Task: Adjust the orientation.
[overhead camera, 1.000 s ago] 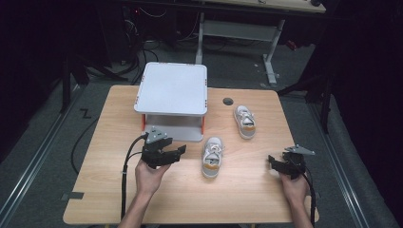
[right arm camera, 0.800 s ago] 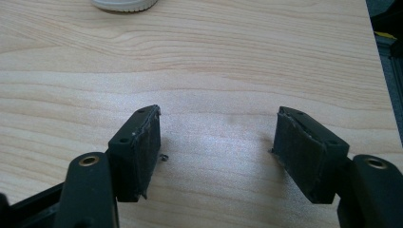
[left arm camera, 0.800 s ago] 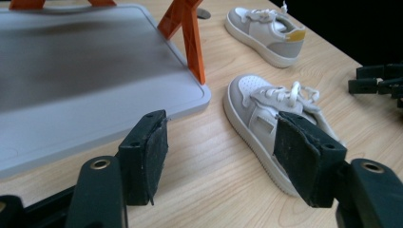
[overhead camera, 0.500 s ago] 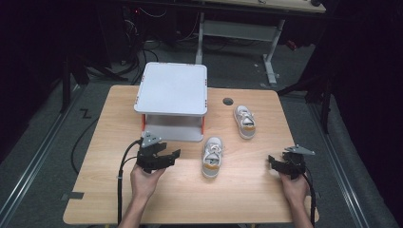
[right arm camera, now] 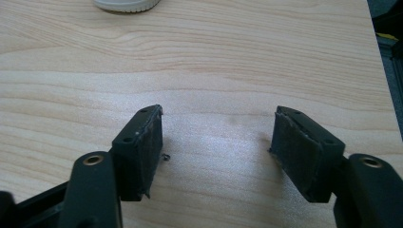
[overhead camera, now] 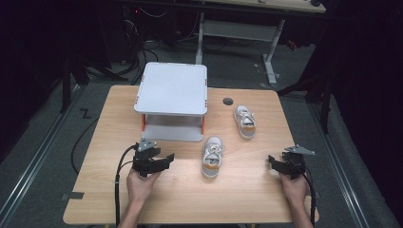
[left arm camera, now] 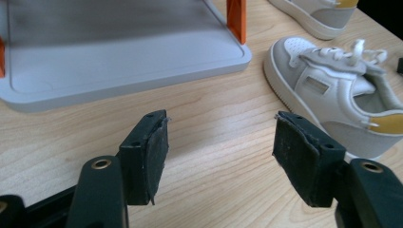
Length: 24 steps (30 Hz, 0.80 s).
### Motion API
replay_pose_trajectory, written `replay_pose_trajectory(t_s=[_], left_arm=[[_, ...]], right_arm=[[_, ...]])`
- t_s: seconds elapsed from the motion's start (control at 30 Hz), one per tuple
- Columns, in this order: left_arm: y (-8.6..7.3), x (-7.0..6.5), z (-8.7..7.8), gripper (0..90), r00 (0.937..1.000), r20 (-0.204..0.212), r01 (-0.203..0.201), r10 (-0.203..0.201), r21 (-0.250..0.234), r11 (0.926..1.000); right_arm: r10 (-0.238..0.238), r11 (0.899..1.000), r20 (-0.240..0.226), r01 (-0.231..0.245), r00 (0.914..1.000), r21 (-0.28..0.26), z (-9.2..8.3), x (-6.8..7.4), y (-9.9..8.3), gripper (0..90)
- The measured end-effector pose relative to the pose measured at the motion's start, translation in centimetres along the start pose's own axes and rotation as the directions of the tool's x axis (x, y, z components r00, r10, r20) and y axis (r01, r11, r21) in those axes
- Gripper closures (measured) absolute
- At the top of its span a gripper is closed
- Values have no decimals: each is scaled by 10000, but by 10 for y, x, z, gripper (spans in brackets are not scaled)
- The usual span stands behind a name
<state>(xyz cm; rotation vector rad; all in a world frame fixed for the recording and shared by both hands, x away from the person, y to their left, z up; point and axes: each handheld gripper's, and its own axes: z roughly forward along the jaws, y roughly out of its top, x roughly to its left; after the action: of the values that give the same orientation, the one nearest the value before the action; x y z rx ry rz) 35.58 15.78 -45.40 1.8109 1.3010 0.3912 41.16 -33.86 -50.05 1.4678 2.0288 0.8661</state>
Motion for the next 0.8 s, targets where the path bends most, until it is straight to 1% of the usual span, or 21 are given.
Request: replay_pose_trajectory(t_s=[0.17, 0.23, 0.37, 0.5, 0.7, 0.8], left_arm=[[-5, 5, 4, 365, 9998, -101, 180, -180, -16, 9998], [-7, 6, 6, 366, 9998, -185, 114, -113, 73, 9999], [-11, 9, 11, 367, 9994, -327, 122, -118, 125, 9998], [-14, 13, 17, 367, 9987, -457, 223, -214, 197, 9996], [-17, 16, 24, 370, 9963, -854, -9, 34, 287, 9996], [-18, 19, 26, 372, 9940, -1092, -47, 80, 305, 9995]], right_arm=[[90, 10000, 63, -90, 9999, -4, 0, 0, 0, 371], [92, 10000, 63, -92, 9999, -4, 0, 0, 0, 371], [91, 10000, 71, -91, 9999, -6, 0, 0, 0, 371], [86, 10000, 98, -85, 9999, -22, 0, 0, 0, 384], [133, 9999, 178, -132, 9998, -45, -1, -1, 1, 551], [199, 9986, -195, -208, 9996, -491, -4, 3, 5, 604]])
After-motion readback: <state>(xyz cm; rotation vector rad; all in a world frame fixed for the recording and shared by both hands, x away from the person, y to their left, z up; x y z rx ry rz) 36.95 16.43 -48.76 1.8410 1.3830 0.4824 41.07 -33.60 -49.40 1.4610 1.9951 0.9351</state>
